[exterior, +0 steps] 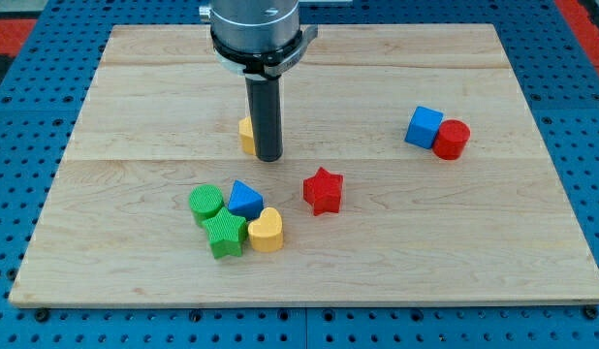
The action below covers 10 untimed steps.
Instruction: Push the red circle up and right
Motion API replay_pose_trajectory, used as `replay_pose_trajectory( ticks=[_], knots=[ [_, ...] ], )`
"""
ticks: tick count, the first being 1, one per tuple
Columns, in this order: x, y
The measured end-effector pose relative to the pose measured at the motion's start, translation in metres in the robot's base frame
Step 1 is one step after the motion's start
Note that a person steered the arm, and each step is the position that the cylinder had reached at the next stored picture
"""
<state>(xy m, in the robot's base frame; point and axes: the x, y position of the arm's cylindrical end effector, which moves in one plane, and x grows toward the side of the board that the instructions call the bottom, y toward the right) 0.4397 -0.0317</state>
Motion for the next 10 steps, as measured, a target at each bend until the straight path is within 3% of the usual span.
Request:
replay_pose_trajectory(
  ticks=[2, 4, 5, 6, 7, 8, 10],
  knots=[
    [-0.022, 0.07],
    [-0.006, 0.121],
    [0.024, 0.087],
    [0.027, 0.103],
    [0.024, 0.18],
    [-0.004, 0.203],
    [-0.012, 0.24]
  ],
)
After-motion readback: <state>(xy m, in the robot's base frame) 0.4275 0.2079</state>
